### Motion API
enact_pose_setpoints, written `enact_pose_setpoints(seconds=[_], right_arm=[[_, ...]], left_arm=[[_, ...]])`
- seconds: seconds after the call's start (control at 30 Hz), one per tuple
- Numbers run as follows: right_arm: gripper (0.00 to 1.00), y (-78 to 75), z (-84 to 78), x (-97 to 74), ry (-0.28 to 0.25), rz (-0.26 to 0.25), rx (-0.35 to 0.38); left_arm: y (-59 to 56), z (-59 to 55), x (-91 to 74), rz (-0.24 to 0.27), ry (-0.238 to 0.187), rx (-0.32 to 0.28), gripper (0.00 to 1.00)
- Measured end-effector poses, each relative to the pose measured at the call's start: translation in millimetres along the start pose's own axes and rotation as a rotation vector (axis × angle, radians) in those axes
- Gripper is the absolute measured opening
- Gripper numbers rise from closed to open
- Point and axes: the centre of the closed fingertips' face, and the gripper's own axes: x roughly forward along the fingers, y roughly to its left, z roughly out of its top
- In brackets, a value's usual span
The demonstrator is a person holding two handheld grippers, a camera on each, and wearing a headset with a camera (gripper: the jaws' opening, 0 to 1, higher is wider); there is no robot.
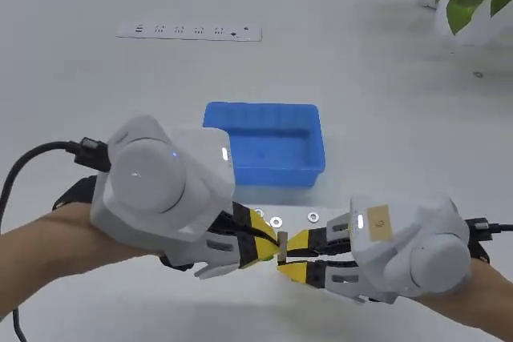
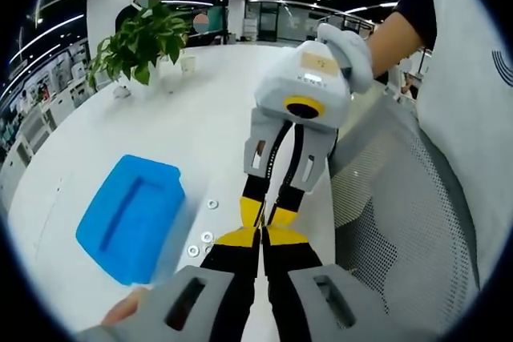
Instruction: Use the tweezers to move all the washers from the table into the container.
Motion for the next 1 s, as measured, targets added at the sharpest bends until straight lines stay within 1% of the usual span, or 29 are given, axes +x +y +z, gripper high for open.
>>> enact_pose_setpoints(seconds=[0.07, 0.1, 0.17, 0.2, 0.27, 0.4, 0.43, 0.5, 0.57, 0.63, 0.67, 0.7, 0.77, 0.9, 1.0], right_arm=[[0.08, -1.1, -0.9, -0.6, -0.001, -0.009, 0.002], [0.08, -0.5, -1.2, -1.0, -0.002, -0.006, 0.005], [0.08, -0.1, -1.6, -1.4, -0.003, -0.005, 0.007], [0.08, 1.3, -1.3, -0.8, -0.003, -0.002, -0.003], [0.08, 1.1, -0.8, -0.4, -0.001, -0.003, -0.006], [0.08, -0.7, 0.0, 0.0, -0.003, -0.005, -0.001], [0.08, -0.8, -0.1, 0.0, -0.002, -0.003, -0.001], [0.08, -0.7, -0.2, -0.1, -0.002, -0.004, -0.008], [0.08, -0.4, -0.4, -0.4, -0.002, -0.003, -0.002], [0.08, -0.2, 0.2, -0.4, -0.001, -0.005, -0.006], [0.08, 0.4, 0.5, -0.1, 0.002, -0.005, -0.004], [0.08, 0.8, 1.5, 0.2, 0.003, -0.009, -0.017], [0.08, 0.5, 3.6, 1.7, 0.005, -0.013, -0.02], [0.08, -1.2, 10.7, 5.8, -0.01, -0.019, -0.02], [0.09, -1.4, 21.1, 10.2, -0.026, -0.015, -0.048]], left_arm=[[1.3, 1.2, 1.1, 0.008, -0.007, 0.004, 0.06], [-0.6, 1.4, 1.5, -0.004, -0.007, -0.002, 0.07], [1.5, 2.7, 2.1, 0.014, -0.014, 0.006, 0.12], [2.4, 4.6, 2.1, 0.014, -0.024, 0.009, 0.15], [3.0, 8.2, 2.4, 0.012, -0.042, 0.011, 0.16], [0.9, 8.2, 3.4, -0.006, -0.031, 0.037, 0.08], [0.6, 8.3, 3.7, -0.007, -0.029, 0.048, 0.08], [1.4, 8.3, 3.7, -0.004, -0.028, 0.048, 0.08], [0.6, 8.3, 3.9, -0.008, -0.029, 0.068, 0.07], [0.4, 8.0, 3.4, -0.011, -0.031, 0.058, 0.07], [-0.4, 7.6, 2.8, -0.021, -0.034, 0.04, 0.08], [-0.5, 8.0, 1.6, -0.026, -0.047, 0.011, 0.08], [0.6, 5.7, -1.5, -0.019, -0.045, 0.014, 0.08], [2.4, 5.1, -8.8, -0.007, -0.049, 0.007, 0.08], [4.2, 4.7, -17.9, 0.006, -0.056, 0.011, 0.08]])
